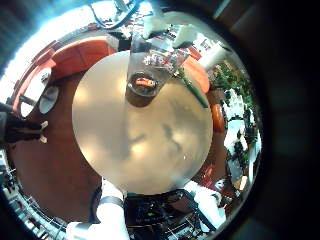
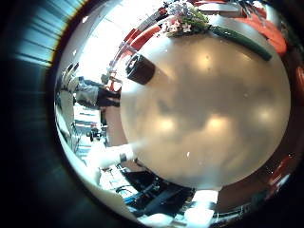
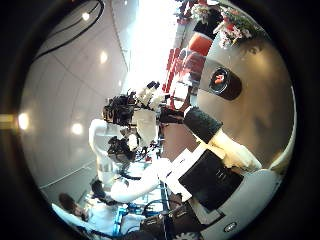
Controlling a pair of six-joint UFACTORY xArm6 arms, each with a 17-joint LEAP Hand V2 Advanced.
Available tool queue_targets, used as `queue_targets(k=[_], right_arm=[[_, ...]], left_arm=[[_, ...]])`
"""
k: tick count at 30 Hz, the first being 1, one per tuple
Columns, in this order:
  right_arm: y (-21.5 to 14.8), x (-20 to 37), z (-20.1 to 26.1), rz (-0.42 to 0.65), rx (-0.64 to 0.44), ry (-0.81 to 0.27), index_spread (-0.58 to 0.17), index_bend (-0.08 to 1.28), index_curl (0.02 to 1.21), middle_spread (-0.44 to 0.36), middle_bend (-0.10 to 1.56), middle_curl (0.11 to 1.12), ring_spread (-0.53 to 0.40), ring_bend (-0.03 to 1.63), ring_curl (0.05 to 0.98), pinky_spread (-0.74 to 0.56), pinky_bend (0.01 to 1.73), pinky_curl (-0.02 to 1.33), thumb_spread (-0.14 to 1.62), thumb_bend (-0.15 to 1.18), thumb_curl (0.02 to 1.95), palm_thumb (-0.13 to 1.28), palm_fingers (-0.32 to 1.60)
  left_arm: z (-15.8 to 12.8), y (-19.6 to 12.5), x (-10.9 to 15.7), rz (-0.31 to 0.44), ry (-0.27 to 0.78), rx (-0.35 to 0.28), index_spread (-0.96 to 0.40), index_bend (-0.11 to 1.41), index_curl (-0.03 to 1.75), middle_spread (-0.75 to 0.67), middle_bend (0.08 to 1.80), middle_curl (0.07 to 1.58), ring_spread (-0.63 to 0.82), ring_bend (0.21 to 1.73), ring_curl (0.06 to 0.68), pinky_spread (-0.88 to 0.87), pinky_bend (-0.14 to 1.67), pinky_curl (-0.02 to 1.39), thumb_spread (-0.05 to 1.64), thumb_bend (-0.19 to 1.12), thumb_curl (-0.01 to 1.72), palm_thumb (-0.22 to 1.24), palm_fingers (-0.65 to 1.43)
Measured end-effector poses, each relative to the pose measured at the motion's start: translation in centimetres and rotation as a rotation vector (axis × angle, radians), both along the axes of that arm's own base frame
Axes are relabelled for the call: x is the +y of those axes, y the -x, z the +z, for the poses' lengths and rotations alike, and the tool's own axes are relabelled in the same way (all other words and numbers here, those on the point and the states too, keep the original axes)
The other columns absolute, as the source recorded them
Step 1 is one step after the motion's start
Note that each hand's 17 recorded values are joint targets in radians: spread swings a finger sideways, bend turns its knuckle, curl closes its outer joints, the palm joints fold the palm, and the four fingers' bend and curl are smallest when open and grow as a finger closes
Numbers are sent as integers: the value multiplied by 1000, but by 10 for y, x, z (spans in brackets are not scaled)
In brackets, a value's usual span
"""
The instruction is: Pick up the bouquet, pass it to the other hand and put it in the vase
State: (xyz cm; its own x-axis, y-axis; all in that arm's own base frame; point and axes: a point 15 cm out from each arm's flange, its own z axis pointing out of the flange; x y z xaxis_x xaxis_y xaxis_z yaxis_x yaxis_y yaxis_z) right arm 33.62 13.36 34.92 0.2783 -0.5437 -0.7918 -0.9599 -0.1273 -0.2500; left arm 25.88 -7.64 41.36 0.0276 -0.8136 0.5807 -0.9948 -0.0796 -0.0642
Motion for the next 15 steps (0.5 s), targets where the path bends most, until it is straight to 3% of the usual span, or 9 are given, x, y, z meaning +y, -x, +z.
queue_targets(k=[15], right_arm=[[-1, -9, 5, -25, -6, -1, -321, 170, 316, 39, 205, 359, 145, 389, 206, 401, 303, 256, 1034, -24, 506, 663, 372]], left_arm=[[2, 2, -9, -18, -2, 7, 183, 180, 358, 435, 195, 338, 581, 494, 197, 531, 188, 281, 975, -29, 338, 376, 121]])
